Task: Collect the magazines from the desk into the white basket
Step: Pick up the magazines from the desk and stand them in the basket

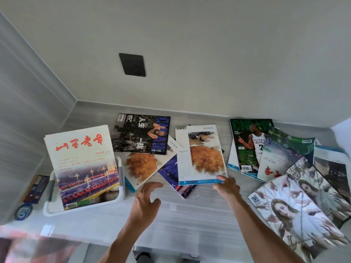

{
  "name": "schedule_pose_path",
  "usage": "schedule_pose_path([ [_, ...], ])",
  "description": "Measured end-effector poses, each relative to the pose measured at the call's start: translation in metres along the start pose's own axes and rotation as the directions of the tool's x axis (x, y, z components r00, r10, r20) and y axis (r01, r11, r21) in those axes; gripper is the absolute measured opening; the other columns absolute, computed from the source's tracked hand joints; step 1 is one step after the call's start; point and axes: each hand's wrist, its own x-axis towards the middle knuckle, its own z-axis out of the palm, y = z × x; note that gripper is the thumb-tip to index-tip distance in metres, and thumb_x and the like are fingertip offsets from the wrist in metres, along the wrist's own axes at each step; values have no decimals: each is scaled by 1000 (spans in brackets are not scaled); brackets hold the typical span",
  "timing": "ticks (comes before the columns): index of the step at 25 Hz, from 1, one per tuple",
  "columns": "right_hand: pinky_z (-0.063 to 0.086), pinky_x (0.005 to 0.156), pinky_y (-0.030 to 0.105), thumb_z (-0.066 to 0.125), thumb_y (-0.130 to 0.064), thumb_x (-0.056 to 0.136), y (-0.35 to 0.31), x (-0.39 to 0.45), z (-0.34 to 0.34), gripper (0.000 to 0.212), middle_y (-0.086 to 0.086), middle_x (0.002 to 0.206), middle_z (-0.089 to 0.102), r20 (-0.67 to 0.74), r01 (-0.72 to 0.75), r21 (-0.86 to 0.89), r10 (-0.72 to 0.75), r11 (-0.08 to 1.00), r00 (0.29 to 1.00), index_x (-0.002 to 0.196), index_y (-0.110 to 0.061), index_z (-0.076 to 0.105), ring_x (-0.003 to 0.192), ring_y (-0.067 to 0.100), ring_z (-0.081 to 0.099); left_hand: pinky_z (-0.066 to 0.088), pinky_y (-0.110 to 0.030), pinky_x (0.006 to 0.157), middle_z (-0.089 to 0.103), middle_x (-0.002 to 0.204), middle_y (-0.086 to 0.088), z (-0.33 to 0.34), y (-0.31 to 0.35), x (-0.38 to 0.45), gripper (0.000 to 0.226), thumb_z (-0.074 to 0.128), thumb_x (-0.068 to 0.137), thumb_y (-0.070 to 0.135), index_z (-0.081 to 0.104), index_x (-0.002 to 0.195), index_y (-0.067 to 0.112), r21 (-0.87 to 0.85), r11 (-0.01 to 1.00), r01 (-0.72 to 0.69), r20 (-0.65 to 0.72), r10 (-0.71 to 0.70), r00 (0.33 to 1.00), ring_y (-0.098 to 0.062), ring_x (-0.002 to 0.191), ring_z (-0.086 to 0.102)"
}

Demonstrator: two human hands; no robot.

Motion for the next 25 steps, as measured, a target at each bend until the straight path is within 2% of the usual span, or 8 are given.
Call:
schedule_pose_path([
  [3, 33, 104, 42, 69, -35, 78, -4, 4, 6, 50, 8, 139, 42, -8, -3, -14, 3, 1000, 1000, 127, -31, 60, 129, 29, 38, 42, -15, 76, 55, 110, 26, 7, -3, -8, 53, 55, 74, -4, 58, 96, 44, -5, 998, 55, -73, -55, 996, 0, 107, 52],
  [5, 40, 100, 38, 76, -27, 72, -7, 5, 9, 47, 10, 130, 57, -63, -24, 236, 40, 971, 997, 118, -20, 66, 121, 26, 49, 44, -19, 75, 55, 108, 26, 12, -3, -11, 50, 56, 76, -5, 60, 96, 41, -5, 997, 83, -123, -83, 989, -6, 105, 53],
  [8, 51, 87, 35, 77, -4, 75, -13, 4, 11, 38, 17, 115, 70, 54, -33, 685, -6, 728, 999, 112, -1, 70, 96, 23, 62, 46, -26, 76, 58, 106, 24, 19, 5, -14, 47, 56, 76, -5, 63, 96, 37, -36, 994, 107, -164, -112, 980, -9, 106, 54],
  [11, 51, 80, 35, 75, -4, 77, -33, -13, -2, 19, 17, 117, 68, 196, -129, 804, -53, 581, 979, 96, -8, 72, 94, 22, 61, 46, -24, 71, 61, 106, 22, 22, 12, -14, 46, 55, 77, -3, 65, 95, 38, -54, 994, 99, -173, -107, 979, -6, 104, 56],
  [14, 45, 85, 18, 74, -5, 79, -48, -45, -22, 35, 10, 130, 61, -1, 168, 717, -241, 677, 971, 113, -10, 68, 100, 9, 58, 50, -25, 70, 66, 104, 20, 20, 23, -7, 42, 55, 79, -2, 67, 95, 36, -69, 994, 79, -162, -89, 983, -6, 102, 61],
  [17, 52, 70, 9, 72, -4, 81, -58, -108, -28, 40, 5, 131, 54, -192, 586, 609, -618, 534, 763, 112, -27, 63, 89, -3, 68, 52, -22, 73, 73, 96, 12, 9, 52, 8, 31, 64, 80, 10, 69, 90, 39, -226, 973, -40, -166, 2, 986, -10, 93, 69],
  [21, 36, 112, 28, 64, -34, 83, -50, -177, 27, 69, -2, 156, 33, -107, 932, 89, -927, 351, 359, 147, -21, 41, 141, 12, 36, 59, -27, 79, 75, 104, 4, -16, 83, 32, 40, 75, 73, 46, 67, 110, 32, -536, 842, 61, 32, -52, 998, -14, 98, 71],
  [25, 25, 117, 24, 60, -38, 82, -50, -204, 69, 78, -16, 163, 13, 177, 914, 199, -931, 353, 321, 151, -43, 23, 147, 1, 21, 61, -40, 69, 73, 85, -4, -48, 61, 24, 31, 59, 81, 3, 66, 108, 17, -343, 922, 181, -220, -267, 938, -23, 76, 69],
])
